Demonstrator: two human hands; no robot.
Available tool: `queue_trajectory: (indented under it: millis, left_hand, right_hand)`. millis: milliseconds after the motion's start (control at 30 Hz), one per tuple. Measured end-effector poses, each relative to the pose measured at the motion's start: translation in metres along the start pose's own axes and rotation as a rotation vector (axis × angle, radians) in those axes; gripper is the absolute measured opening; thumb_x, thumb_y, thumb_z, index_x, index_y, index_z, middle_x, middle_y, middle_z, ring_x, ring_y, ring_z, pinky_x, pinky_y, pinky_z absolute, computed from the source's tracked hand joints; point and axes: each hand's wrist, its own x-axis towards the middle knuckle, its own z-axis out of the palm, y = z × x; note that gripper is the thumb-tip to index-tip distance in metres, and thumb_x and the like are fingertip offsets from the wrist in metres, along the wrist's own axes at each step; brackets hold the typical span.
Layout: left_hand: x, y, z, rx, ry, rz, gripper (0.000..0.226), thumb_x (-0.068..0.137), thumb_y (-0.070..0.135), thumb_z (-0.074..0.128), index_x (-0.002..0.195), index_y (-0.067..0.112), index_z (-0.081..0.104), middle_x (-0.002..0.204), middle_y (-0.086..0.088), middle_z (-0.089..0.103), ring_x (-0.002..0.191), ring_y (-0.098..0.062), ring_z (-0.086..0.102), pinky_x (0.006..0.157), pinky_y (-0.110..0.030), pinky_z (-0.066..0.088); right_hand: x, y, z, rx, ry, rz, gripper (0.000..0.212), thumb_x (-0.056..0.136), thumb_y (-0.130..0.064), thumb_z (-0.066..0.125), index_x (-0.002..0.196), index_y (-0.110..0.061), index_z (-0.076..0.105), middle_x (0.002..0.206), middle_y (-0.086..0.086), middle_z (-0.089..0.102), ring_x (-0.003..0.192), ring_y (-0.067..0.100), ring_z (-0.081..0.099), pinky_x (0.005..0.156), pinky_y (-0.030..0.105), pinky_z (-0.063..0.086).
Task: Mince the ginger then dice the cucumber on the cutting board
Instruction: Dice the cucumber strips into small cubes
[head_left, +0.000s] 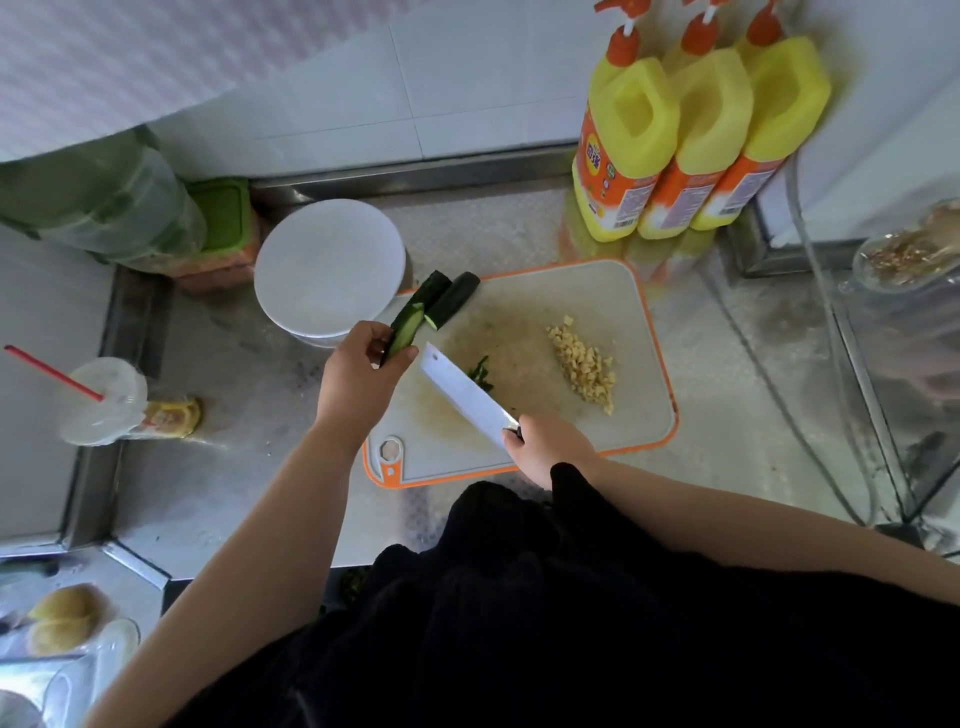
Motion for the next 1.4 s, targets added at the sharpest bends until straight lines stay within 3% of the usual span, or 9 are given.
queue_trajectory:
  millis: [233, 367, 500, 700, 900, 1100, 1167, 1267, 1400]
  left_hand:
    - [-0.003, -0.004, 0.012, 0.053, -0.075, -0.012, 0.02, 0.085, 0.034, 0.071, 0.097, 0.025, 0.057, 0.086, 0.006, 0.065, 0.082, -0.02, 0.064, 0.076, -0.036, 0.052]
    - [-0.006, -0.007, 0.019, 0.117, -0.131, -0.031, 0.019, 0.087, 0.033, 0.07, 0.097, 0.024, 0.057, 0.084, 0.007, 0.063, 0.079, -0.02, 0.064, 0.066, -0.027, 0.047]
    - [-0.009, -0.011, 0.026, 0.136, -0.162, -0.06, 0.021, 0.088, 0.035, 0.069, 0.1, 0.023, 0.057, 0.088, 0.008, 0.063, 0.081, -0.018, 0.062, 0.065, -0.027, 0.045]
    - [-0.019, -0.006, 0.029, 0.07, -0.02, -0.07, 0.017, 0.09, 0.032, 0.067, 0.099, 0.023, 0.055, 0.083, 0.015, 0.058, 0.074, -0.002, 0.054, 0.059, -0.02, 0.039]
    - [-0.023, 0.002, 0.028, 0.026, 0.026, -0.067, 0.014, 0.091, 0.031, 0.065, 0.097, 0.023, 0.055, 0.083, 0.014, 0.057, 0.075, -0.002, 0.054, 0.06, -0.018, 0.039]
    - [-0.021, -0.001, 0.033, 0.057, -0.006, -0.073, 0.017, 0.091, 0.033, 0.065, 0.099, 0.021, 0.055, 0.083, 0.015, 0.057, 0.073, -0.002, 0.053, 0.056, -0.019, 0.037]
    - [-0.021, -0.002, 0.035, 0.074, -0.022, -0.074, 0.018, 0.091, 0.034, 0.064, 0.099, 0.021, 0.055, 0.084, 0.013, 0.057, 0.072, -0.005, 0.054, 0.055, -0.021, 0.037]
    - [-0.022, -0.002, 0.037, 0.08, -0.035, -0.079, 0.018, 0.092, 0.034, 0.063, 0.099, 0.021, 0.053, 0.085, 0.012, 0.057, 0.071, -0.008, 0.054, 0.054, -0.023, 0.038]
    - [-0.025, -0.005, 0.039, 0.077, -0.041, -0.094, 0.017, 0.092, 0.032, 0.062, 0.097, 0.02, 0.052, 0.081, 0.009, 0.056, 0.068, -0.012, 0.053, 0.054, -0.026, 0.04]
  right_hand:
    - [0.005, 0.012, -0.002, 0.117, 0.099, 0.131, 0.039, 0.098, -0.028, 0.035, 0.062, -0.013, 0.034, 0.061, 0.002, 0.039, 0.06, 0.022, 0.041, 0.047, 0.03, 0.023]
    - [0.008, 0.021, -0.003, 0.166, 0.143, 0.159, 0.04, 0.098, -0.029, 0.037, 0.062, -0.013, 0.035, 0.061, 0.002, 0.041, 0.061, 0.022, 0.043, 0.046, 0.029, 0.023]
    - [0.01, 0.031, -0.005, 0.196, 0.165, 0.178, 0.04, 0.099, -0.031, 0.037, 0.062, -0.015, 0.035, 0.062, 0.001, 0.042, 0.068, 0.025, 0.047, 0.052, 0.03, 0.029]
    - [0.004, 0.017, -0.008, 0.108, 0.101, 0.058, 0.041, 0.101, -0.034, 0.036, 0.063, -0.017, 0.03, 0.064, 0.0, 0.038, 0.07, 0.023, 0.044, 0.061, 0.03, 0.03]
    - [0.003, -0.004, 0.001, 0.005, -0.013, -0.067, 0.042, 0.101, -0.028, 0.035, 0.062, -0.013, 0.031, 0.06, 0.002, 0.037, 0.051, 0.016, 0.033, 0.048, 0.03, 0.022]
    - [0.009, 0.016, -0.009, 0.149, 0.144, 0.122, 0.042, 0.101, -0.029, 0.035, 0.062, -0.013, 0.035, 0.057, 0.001, 0.039, 0.052, 0.017, 0.039, 0.047, 0.029, 0.027]
    - [0.009, 0.023, -0.011, 0.167, 0.175, 0.158, 0.04, 0.102, -0.03, 0.034, 0.069, -0.009, 0.043, 0.06, 0.0, 0.038, 0.061, 0.021, 0.044, 0.055, 0.029, 0.032]
    - [0.006, 0.019, -0.009, 0.178, 0.183, 0.136, 0.039, 0.102, -0.032, 0.034, 0.07, -0.011, 0.044, 0.066, 0.003, 0.047, 0.071, 0.024, 0.05, 0.062, 0.03, 0.036]
    - [0.006, 0.002, 0.0, 0.127, 0.074, 0.041, 0.044, 0.1, -0.031, 0.035, 0.06, -0.013, 0.038, 0.065, 0.009, 0.059, 0.061, 0.027, 0.055, 0.06, 0.033, 0.048]
